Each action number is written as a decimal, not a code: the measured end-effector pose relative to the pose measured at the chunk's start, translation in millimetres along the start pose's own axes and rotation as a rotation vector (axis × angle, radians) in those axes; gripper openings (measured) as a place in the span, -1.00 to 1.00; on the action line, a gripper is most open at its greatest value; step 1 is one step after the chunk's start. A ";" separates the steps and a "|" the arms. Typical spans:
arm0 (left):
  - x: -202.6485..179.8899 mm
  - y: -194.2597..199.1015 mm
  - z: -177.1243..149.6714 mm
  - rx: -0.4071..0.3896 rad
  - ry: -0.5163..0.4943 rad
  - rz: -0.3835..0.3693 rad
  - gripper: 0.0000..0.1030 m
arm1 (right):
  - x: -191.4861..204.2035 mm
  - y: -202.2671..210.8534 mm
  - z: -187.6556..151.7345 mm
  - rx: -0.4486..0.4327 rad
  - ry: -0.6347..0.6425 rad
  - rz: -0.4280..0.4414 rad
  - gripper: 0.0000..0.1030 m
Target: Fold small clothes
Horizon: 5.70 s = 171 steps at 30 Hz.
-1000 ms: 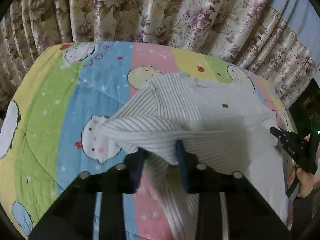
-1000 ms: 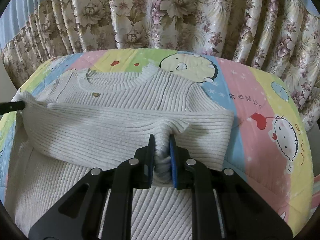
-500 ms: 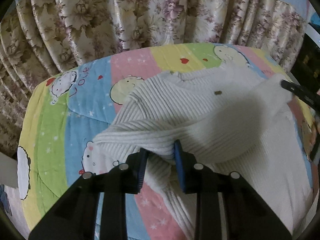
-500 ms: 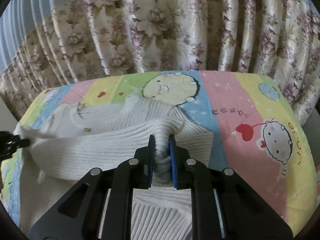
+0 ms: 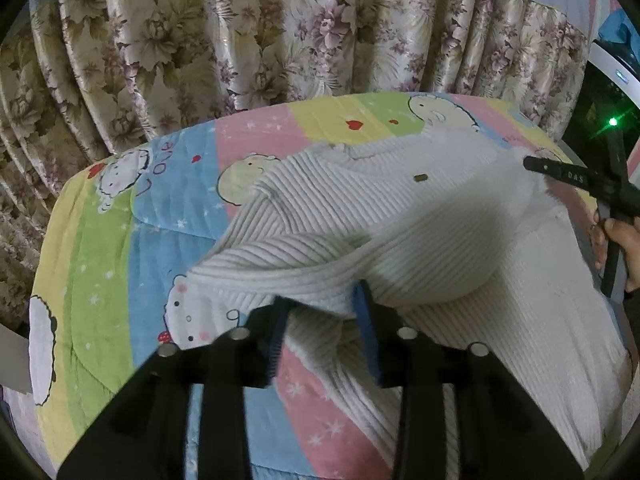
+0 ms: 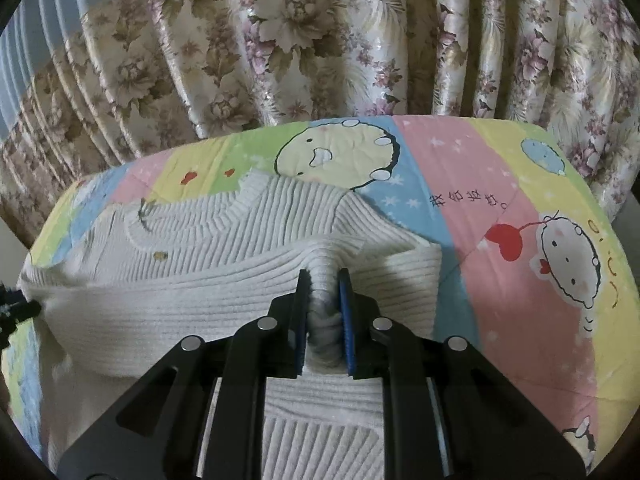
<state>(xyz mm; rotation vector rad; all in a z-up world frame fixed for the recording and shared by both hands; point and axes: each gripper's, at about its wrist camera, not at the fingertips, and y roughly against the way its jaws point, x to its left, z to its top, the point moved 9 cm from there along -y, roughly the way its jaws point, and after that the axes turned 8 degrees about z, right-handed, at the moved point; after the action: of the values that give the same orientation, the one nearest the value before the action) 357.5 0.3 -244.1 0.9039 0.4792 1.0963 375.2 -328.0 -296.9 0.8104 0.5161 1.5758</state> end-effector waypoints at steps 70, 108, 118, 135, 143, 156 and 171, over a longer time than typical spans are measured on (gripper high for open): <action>-5.0 -41.8 -2.1 0.075 -0.250 0.128 -0.46 | -11.1 4.9 -19.3 0.088 0.232 -0.092 -0.67; 18.4 18.5 18.5 -0.015 0.041 -0.041 0.62 | -73.2 39.0 -8.9 0.036 -0.164 0.124 0.02; -10.3 -45.2 20.5 0.091 0.050 0.077 0.61 | -16.0 33.6 -8.2 0.011 0.139 -0.008 -0.85; 37.4 -14.4 28.3 0.013 0.153 0.189 0.62 | -52.1 59.1 2.3 -0.103 -0.023 -0.043 0.10; 1.9 -35.1 41.3 0.048 0.198 0.154 0.61 | 76.9 -21.7 -6.1 0.047 0.234 0.112 0.07; 19.3 -58.7 4.6 0.043 0.034 0.245 0.72 | -24.2 -12.7 -9.7 0.057 0.139 -0.028 -0.12; -54.7 -38.5 25.0 0.040 0.011 0.236 0.77 | 61.5 -3.8 -27.8 0.056 0.277 0.069 0.01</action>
<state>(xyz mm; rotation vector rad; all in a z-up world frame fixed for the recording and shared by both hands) 374.5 -65.3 -266.4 1.0084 0.4122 1.3099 355.4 -264.0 -305.1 0.6594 0.7411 1.7554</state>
